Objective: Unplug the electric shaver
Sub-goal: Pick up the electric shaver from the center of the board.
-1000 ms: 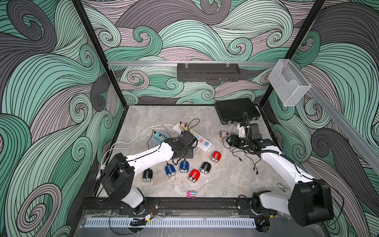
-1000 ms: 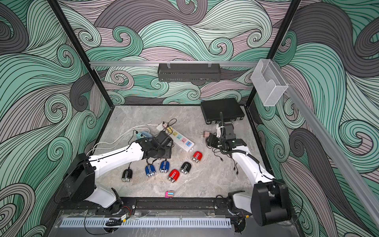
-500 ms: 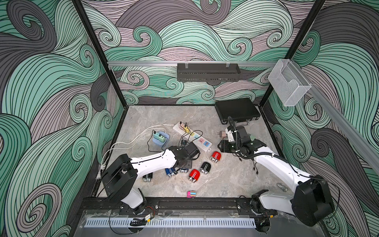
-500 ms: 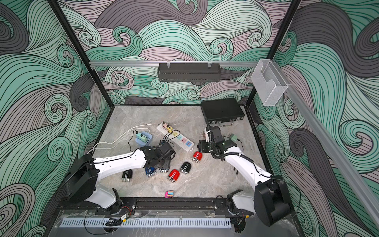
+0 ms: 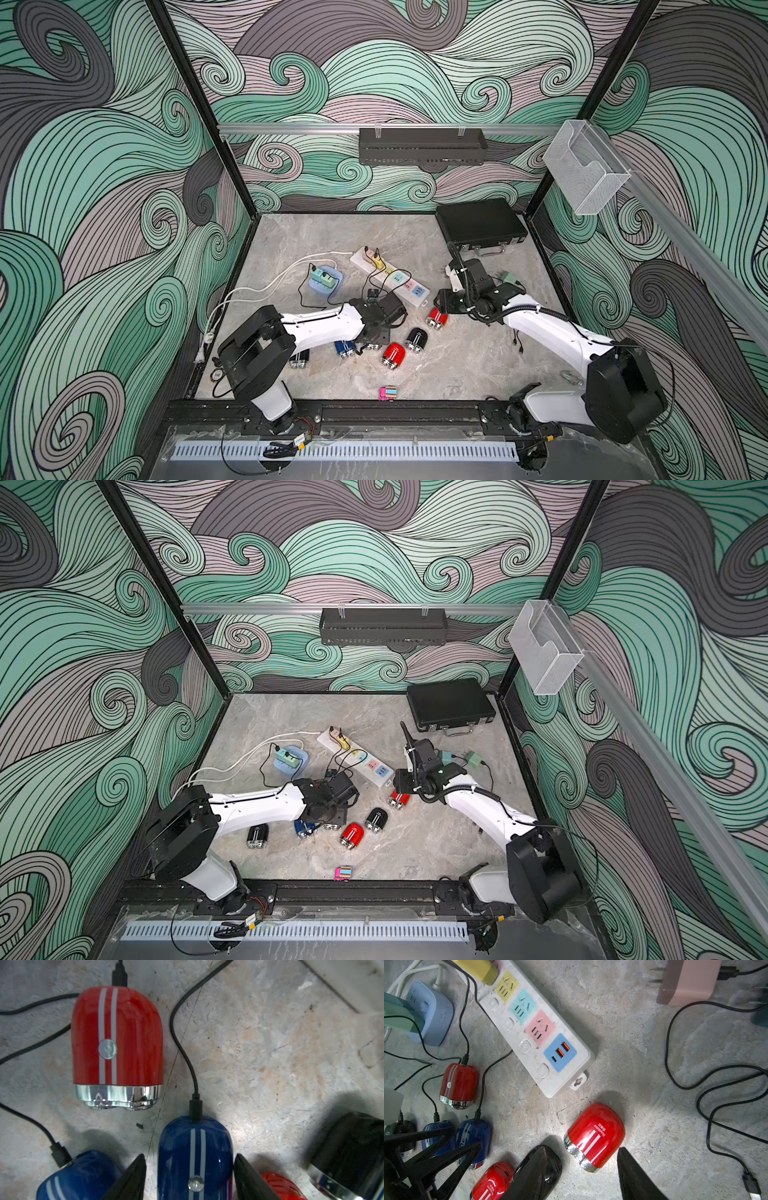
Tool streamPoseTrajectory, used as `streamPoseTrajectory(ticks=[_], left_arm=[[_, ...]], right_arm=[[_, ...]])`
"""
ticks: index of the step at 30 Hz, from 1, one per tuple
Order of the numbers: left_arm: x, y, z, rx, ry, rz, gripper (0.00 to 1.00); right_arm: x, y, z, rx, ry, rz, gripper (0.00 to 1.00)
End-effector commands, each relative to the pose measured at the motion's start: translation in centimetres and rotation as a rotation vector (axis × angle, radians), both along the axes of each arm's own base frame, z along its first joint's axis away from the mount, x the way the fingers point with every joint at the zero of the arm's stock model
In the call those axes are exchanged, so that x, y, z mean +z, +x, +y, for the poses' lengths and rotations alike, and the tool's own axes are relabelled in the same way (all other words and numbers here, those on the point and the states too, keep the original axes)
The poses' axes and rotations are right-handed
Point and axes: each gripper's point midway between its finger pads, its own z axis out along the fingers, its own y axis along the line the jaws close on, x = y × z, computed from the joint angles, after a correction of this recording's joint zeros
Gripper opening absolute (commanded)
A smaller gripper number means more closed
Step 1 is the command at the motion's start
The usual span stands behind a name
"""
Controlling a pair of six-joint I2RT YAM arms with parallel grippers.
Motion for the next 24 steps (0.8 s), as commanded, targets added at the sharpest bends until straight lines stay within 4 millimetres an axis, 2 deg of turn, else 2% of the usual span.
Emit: streamPoseTrajectory(ticks=[1, 8, 19, 24], left_arm=[[-0.7, -0.5, 0.0, -0.002, 0.005, 0.016, 0.66], [-1.6, -0.7, -0.3, -0.01, 0.006, 0.038, 0.63], [-2.8, -1.3, -0.1, -0.016, 0.016, 0.064, 0.62], [-3.2, -1.5, -0.1, -0.02, 0.013, 0.069, 0.56]], right_arm=[[0.7, 0.7, 1.1, 0.004, 0.013, -0.023, 0.54], [0.4, 0.5, 2.5, 0.038, 0.017, -0.02, 0.53], [-0.4, 0.4, 2.7, 0.035, 0.011, -0.008, 0.53], [-0.5, 0.4, 2.7, 0.031, 0.009, -0.007, 0.52]])
